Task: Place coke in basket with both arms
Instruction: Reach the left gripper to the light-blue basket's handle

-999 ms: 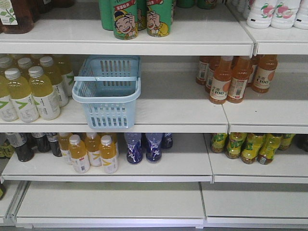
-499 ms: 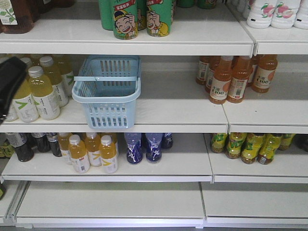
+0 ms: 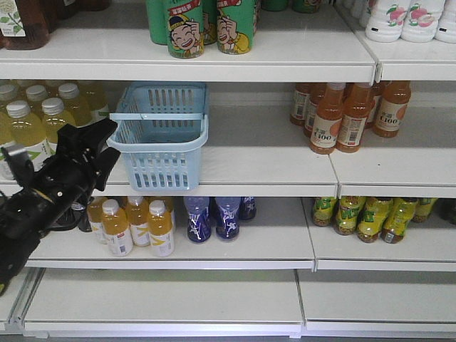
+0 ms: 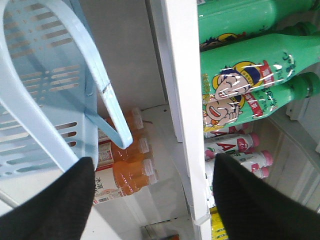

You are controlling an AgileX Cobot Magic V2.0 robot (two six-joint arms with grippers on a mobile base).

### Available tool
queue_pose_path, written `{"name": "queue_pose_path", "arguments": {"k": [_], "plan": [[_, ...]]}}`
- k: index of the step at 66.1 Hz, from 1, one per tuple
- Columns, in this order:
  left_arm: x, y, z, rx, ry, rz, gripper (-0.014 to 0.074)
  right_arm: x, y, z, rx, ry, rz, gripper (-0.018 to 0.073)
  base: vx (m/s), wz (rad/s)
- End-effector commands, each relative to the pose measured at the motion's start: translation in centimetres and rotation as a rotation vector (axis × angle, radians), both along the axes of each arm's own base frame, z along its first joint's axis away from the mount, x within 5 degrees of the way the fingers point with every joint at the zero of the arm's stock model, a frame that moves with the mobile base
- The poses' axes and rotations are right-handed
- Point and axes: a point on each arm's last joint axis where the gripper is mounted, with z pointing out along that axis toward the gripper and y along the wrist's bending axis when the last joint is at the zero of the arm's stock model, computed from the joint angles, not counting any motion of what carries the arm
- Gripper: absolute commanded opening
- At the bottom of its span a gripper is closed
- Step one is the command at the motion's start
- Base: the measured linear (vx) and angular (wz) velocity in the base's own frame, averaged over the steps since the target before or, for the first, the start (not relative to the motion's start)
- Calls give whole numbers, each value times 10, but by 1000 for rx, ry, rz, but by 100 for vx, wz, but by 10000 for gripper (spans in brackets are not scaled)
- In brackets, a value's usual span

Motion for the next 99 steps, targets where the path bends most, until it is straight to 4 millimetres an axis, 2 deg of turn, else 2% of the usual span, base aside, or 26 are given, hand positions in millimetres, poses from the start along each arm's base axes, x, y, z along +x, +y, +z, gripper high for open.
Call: {"name": "queue_pose_path", "arguments": {"k": [1, 11, 33, 51, 71, 86, 99], "plan": [[15, -7, 36, -92, -274, -68, 490, -1, 1, 4, -13, -77, 7, -5, 0, 0], [40, -9, 36, -83, -292, -64, 490, -1, 1, 4, -13, -77, 7, -5, 0, 0], [69, -10, 34, -36, -214, -25, 490, -1, 1, 4, -13, -77, 7, -5, 0, 0], [69, -13, 27, -57, -160, -73, 490, -1, 1, 4, -13, -77, 7, -5, 0, 0], [74, -7, 22, -78, -90, 2, 490, -1, 1, 4, -13, -77, 7, -5, 0, 0], [86, -9, 24, -88, -93, -2, 490, -1, 1, 4, -13, -77, 7, -5, 0, 0], [97, -9, 13, -122, -47, -2, 489, -1, 1, 4, -13, -77, 7, -5, 0, 0]]}}
